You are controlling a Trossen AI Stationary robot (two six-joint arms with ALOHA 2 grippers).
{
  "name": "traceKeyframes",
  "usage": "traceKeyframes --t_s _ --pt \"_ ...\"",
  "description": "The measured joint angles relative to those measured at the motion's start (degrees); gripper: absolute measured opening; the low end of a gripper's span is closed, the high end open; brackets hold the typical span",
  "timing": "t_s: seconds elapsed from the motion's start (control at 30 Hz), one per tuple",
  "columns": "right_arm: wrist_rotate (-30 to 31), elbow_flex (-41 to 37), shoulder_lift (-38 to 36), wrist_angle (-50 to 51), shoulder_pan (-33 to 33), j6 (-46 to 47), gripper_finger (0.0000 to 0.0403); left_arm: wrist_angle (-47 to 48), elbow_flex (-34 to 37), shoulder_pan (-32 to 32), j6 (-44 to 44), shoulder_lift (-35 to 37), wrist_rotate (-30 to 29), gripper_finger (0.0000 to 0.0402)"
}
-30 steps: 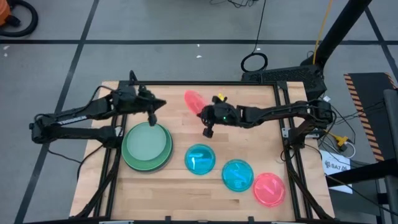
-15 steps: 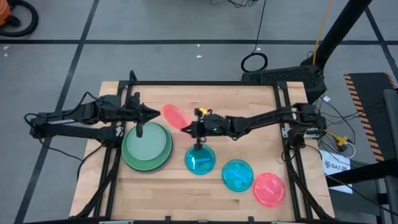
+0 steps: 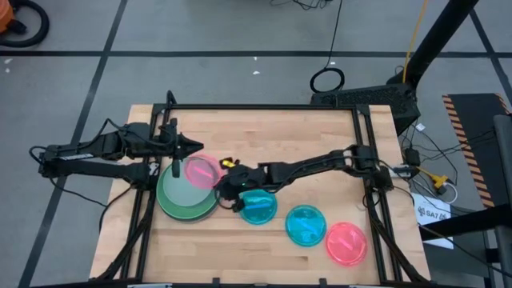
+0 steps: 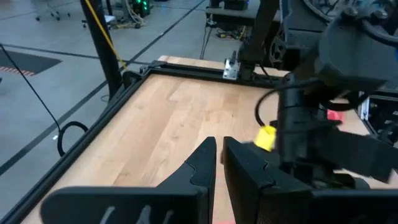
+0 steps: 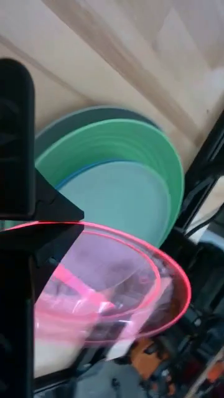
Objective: Stack plastic plates
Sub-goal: Stack the top light pink plate on top of the light green plate
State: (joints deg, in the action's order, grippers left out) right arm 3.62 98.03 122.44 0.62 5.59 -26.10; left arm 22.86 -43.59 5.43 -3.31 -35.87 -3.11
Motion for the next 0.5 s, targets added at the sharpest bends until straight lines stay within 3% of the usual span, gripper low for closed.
traceKeyframes --t_s 0.5 --pt "-1.97 7.57 8.80 0.20 0.54 -12.70 0.0000 2.06 0.02 -1.25 0.02 -0.40 -0.02 0.0035"
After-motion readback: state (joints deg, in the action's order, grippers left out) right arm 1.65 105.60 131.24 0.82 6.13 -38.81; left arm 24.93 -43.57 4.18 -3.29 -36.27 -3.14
